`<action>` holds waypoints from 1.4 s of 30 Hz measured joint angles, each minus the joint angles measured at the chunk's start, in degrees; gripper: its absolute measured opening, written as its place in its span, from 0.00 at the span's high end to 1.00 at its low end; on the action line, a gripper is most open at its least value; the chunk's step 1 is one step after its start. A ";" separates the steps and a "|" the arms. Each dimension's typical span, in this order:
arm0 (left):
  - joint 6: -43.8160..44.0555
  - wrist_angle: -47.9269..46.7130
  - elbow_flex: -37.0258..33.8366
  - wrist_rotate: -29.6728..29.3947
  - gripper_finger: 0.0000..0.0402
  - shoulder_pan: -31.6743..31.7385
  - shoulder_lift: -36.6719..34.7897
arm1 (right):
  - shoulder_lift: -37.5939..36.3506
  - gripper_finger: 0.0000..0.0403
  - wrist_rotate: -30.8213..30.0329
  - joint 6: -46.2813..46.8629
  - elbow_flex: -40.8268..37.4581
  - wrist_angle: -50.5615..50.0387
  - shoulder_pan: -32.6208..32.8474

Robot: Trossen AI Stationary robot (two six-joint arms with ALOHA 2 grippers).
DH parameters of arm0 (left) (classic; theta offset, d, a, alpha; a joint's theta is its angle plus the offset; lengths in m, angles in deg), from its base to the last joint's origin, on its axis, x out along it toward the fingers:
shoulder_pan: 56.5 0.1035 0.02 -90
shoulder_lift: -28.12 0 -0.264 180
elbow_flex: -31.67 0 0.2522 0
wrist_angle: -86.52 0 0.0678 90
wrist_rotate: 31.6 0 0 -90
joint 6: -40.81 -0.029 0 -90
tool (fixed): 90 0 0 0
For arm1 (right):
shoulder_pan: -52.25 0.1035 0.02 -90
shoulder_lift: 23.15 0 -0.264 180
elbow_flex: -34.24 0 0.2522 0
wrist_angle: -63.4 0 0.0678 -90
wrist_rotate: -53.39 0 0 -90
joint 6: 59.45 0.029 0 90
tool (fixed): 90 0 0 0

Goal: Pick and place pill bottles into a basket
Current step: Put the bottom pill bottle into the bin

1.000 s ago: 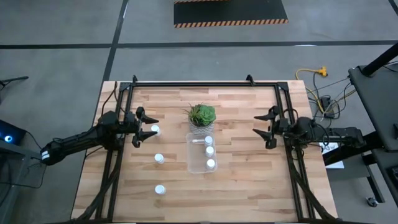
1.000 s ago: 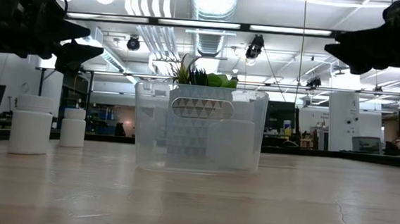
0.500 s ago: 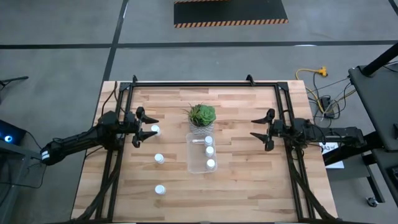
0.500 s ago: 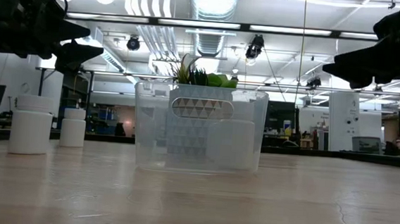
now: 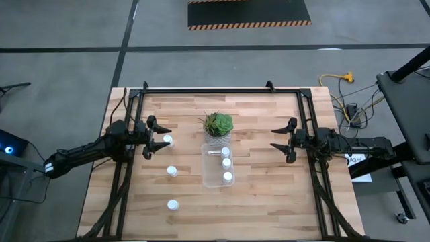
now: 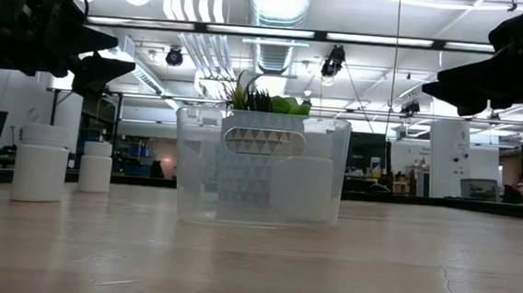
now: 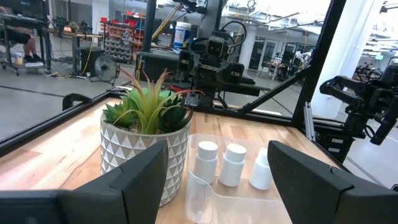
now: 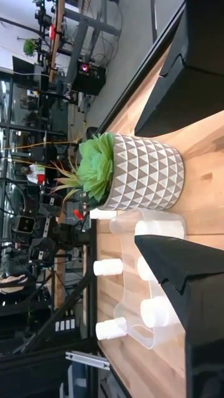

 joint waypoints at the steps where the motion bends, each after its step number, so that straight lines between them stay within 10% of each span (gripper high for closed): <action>1: -0.01 0.01 0.00 0.00 0.36 0.00 -0.02 | 0.00 0.35 0.00 -0.06 0.00 -0.02 0.00; 16: 0.13 2.56 0.00 -0.01 0.36 -0.02 -0.02 | 0.00 0.35 0.00 -0.01 0.00 0.00 0.00; 42: 19.58 51.92 6.90 -7.87 0.36 -0.02 8.72 | 0.02 0.35 -0.02 -0.05 0.00 0.04 0.00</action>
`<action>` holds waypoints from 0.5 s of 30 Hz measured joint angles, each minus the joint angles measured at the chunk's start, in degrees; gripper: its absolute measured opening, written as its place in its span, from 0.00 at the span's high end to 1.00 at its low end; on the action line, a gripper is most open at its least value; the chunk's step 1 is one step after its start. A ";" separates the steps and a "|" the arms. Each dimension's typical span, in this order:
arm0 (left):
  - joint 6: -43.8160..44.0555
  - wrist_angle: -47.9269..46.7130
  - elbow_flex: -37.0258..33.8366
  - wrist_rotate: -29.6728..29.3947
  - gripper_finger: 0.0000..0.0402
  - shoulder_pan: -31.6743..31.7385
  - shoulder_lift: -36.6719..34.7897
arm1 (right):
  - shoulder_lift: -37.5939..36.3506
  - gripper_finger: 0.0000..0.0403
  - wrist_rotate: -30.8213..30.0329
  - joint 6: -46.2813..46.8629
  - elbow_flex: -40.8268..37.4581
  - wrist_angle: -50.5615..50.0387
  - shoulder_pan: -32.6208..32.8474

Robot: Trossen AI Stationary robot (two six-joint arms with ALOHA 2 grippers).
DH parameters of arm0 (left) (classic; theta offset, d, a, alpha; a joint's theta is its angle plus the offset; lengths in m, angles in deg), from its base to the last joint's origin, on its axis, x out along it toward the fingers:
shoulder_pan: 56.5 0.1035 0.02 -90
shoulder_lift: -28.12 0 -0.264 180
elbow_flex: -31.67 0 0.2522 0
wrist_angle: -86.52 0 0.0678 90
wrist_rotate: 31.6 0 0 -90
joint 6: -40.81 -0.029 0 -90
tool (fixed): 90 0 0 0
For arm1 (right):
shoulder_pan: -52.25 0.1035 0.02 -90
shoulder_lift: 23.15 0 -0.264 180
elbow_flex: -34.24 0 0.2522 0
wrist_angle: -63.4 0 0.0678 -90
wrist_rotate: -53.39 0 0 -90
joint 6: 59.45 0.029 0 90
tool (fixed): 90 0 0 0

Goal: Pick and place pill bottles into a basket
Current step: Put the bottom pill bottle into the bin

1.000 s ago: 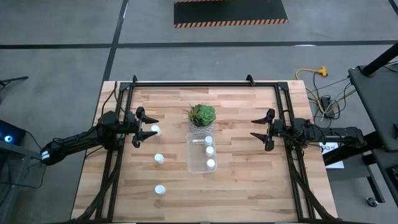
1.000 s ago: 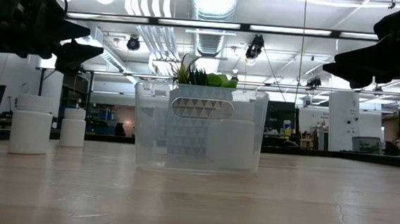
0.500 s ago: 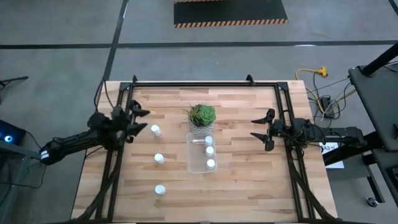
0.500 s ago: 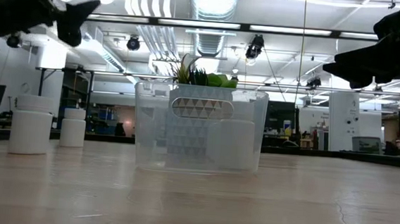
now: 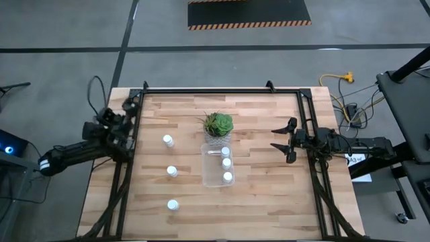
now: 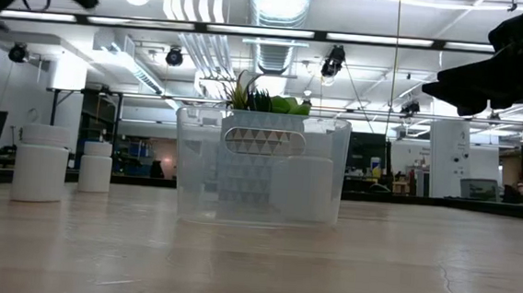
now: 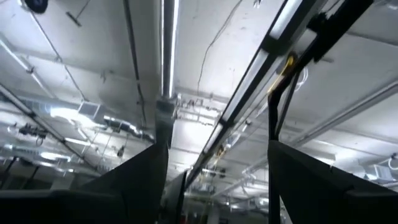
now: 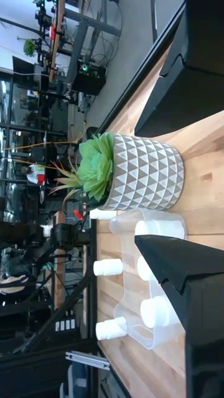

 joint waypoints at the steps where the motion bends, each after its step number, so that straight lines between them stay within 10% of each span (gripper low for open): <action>1: -0.06 0.10 1.80 0.00 0.36 0.00 0.98 | 0.00 0.35 0.00 -0.01 0.00 0.00 0.00; 15: 8.25 0.53 25.59 1.46 0.36 0.00 15.87 | 0.00 0.35 0.00 0.02 0.00 0.00 0.00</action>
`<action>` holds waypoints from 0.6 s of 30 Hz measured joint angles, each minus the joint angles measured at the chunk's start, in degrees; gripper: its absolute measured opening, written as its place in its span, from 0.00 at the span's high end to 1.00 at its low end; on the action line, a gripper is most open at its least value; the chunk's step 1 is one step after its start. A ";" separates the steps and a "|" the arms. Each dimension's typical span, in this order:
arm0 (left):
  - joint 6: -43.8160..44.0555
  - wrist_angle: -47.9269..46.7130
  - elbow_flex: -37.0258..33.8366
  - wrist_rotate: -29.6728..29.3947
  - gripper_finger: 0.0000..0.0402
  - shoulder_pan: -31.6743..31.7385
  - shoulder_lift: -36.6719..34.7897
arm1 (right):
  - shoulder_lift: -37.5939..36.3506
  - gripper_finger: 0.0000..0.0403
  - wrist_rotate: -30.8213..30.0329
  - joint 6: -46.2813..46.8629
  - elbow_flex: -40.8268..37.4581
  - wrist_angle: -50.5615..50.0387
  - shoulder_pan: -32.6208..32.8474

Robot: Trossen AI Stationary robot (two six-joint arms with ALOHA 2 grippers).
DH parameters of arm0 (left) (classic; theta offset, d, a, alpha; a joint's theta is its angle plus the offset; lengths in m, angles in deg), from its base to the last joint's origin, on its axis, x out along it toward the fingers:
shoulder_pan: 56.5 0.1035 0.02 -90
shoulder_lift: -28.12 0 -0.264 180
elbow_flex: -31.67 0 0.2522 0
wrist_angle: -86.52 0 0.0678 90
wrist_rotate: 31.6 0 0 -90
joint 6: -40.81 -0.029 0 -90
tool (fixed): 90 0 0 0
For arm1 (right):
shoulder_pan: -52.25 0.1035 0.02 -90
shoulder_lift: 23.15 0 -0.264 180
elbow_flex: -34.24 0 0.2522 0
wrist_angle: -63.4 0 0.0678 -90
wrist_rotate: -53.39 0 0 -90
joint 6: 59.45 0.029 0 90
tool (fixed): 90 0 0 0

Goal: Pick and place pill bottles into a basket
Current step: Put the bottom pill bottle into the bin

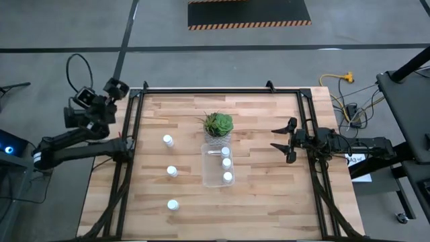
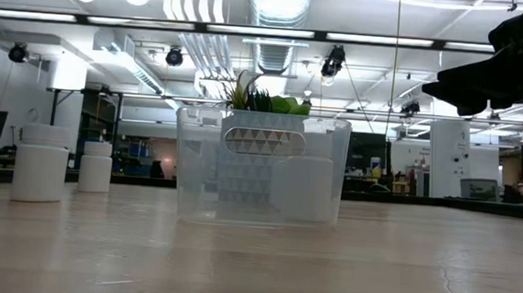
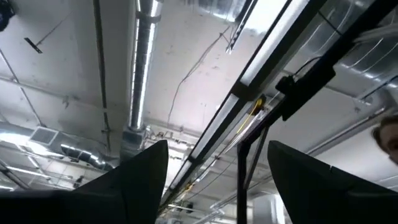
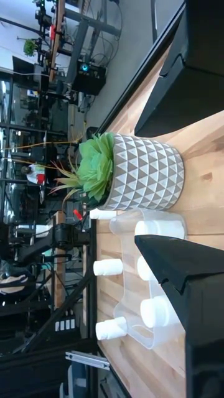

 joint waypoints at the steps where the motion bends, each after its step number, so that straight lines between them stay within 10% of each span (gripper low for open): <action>1: 1.60 0.01 1.49 0.78 0.36 0.00 1.11 | 0.00 0.35 0.00 0.04 0.00 0.00 0.00; 9: 18.27 -0.88 15.14 18.15 0.36 -0.75 10.52 | 0.00 0.35 0.00 0.00 0.00 -0.02 -0.01; 18: 9.22 -26.14 36.13 29.81 0.36 -4.90 19.93 | 0.00 0.35 0.00 0.00 0.00 -0.02 0.00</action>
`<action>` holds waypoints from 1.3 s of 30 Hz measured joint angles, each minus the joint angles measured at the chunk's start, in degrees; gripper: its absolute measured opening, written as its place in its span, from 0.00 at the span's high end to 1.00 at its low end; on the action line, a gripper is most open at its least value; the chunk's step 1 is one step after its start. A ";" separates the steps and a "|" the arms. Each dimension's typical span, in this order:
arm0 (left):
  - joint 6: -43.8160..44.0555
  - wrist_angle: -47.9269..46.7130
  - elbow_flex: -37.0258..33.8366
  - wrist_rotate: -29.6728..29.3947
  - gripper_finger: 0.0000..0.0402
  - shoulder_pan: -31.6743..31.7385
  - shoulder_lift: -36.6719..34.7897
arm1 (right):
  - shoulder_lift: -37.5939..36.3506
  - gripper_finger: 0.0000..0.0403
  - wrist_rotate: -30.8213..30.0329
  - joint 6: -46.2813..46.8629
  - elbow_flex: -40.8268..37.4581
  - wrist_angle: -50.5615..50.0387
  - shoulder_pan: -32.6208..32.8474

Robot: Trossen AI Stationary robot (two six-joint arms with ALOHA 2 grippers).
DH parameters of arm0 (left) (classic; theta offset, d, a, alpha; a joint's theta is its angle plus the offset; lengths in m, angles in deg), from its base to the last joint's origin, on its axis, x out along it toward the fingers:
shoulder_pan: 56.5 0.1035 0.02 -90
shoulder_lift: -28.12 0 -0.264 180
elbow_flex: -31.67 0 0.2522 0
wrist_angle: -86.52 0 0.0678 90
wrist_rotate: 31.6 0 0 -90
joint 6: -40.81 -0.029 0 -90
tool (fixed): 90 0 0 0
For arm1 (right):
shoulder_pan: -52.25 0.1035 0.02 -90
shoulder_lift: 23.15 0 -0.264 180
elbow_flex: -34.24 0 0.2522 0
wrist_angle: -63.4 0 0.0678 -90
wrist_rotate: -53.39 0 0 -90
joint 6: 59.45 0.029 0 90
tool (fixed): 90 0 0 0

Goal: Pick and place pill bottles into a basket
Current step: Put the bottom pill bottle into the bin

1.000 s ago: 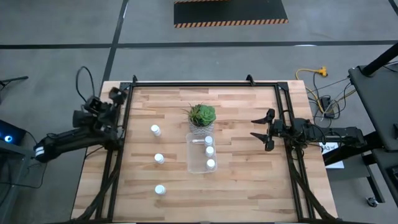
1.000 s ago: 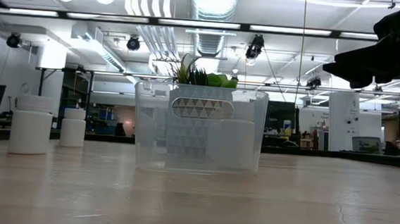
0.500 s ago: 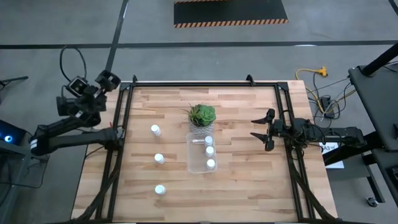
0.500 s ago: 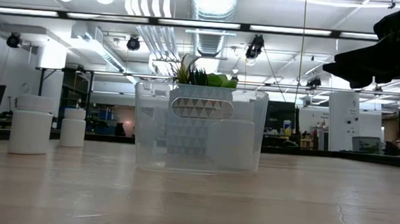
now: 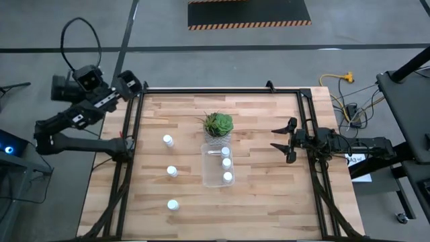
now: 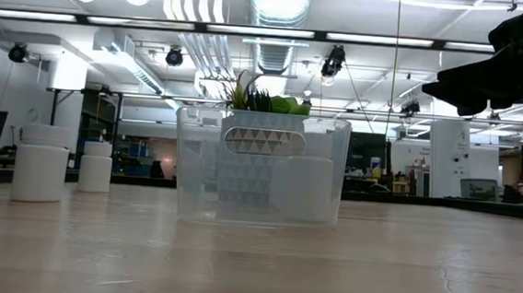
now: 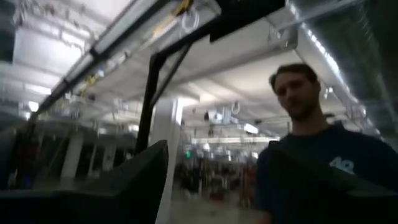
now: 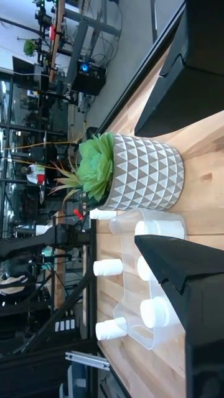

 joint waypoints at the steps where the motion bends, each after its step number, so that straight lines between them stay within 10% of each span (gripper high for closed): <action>1: -1.80 -4.26 2.81 0.80 0.36 -0.71 0.93 | 0.00 0.35 0.00 0.06 0.00 0.00 0.00; 14: -13.47 -32.05 26.54 2.45 0.36 -12.10 9.70 | 0.00 0.35 -0.01 0.03 0.00 0.02 0.00; 26: -18.96 -57.75 27.50 -13.66 0.36 -33.45 12.71 | 0.00 0.35 -0.01 -0.02 0.00 0.01 0.00; 39: 2.64 -70.18 27.27 -18.79 0.36 -50.88 26.06 | -0.01 0.35 -0.01 -0.02 0.00 0.00 0.00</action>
